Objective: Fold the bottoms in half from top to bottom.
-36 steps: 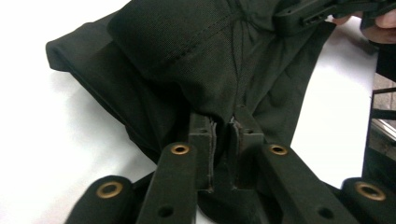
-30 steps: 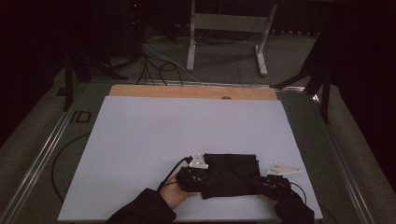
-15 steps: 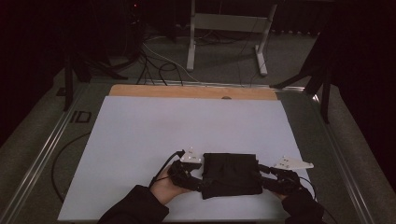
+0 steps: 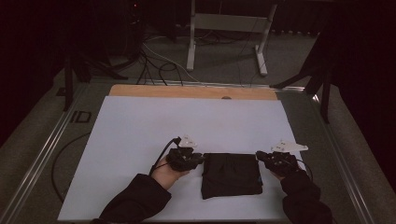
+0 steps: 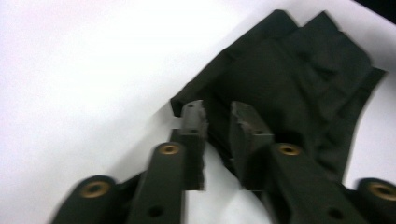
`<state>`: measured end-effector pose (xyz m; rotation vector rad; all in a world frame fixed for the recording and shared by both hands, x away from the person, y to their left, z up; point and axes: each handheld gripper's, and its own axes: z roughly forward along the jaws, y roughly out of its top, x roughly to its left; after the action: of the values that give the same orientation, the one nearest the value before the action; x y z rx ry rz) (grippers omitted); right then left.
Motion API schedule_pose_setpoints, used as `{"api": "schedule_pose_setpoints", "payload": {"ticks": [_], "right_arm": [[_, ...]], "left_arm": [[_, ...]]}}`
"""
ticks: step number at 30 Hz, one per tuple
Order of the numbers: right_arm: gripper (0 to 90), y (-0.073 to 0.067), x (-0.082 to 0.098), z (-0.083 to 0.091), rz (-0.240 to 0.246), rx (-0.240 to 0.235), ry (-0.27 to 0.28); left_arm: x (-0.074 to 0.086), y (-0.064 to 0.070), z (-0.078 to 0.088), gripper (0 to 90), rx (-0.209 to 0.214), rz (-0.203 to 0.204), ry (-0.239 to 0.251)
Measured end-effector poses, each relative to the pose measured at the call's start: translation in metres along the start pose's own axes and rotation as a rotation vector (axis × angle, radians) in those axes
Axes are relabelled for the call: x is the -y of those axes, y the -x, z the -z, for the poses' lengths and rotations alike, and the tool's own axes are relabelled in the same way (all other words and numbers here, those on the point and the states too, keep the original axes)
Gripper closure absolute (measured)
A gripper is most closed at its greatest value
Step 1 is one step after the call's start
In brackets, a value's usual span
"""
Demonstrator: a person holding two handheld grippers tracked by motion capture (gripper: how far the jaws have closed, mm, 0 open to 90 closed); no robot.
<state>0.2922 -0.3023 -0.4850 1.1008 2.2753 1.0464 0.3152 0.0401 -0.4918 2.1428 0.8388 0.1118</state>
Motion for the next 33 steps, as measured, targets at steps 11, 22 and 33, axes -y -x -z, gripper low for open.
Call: {"api": "schedule_pose_setpoints", "payload": {"ticks": [11, 22, 33], "right_arm": [[90.0, 0.007, 0.010, -0.030, -0.026, -0.070, -0.057], [90.0, 0.002, 0.025, -0.030, -0.058, -0.142, -0.073], [90.0, -0.015, 0.028, -0.008, -0.093, -0.233, -0.025]], "left_arm": [[-0.005, -0.003, -0.029, 90.0, 0.048, -0.005, -0.056], [-0.004, 0.001, -0.034, 90.0, 0.106, -0.010, -0.057], [0.003, 0.023, -0.022, 90.0, 0.197, -0.079, -0.046]]}}
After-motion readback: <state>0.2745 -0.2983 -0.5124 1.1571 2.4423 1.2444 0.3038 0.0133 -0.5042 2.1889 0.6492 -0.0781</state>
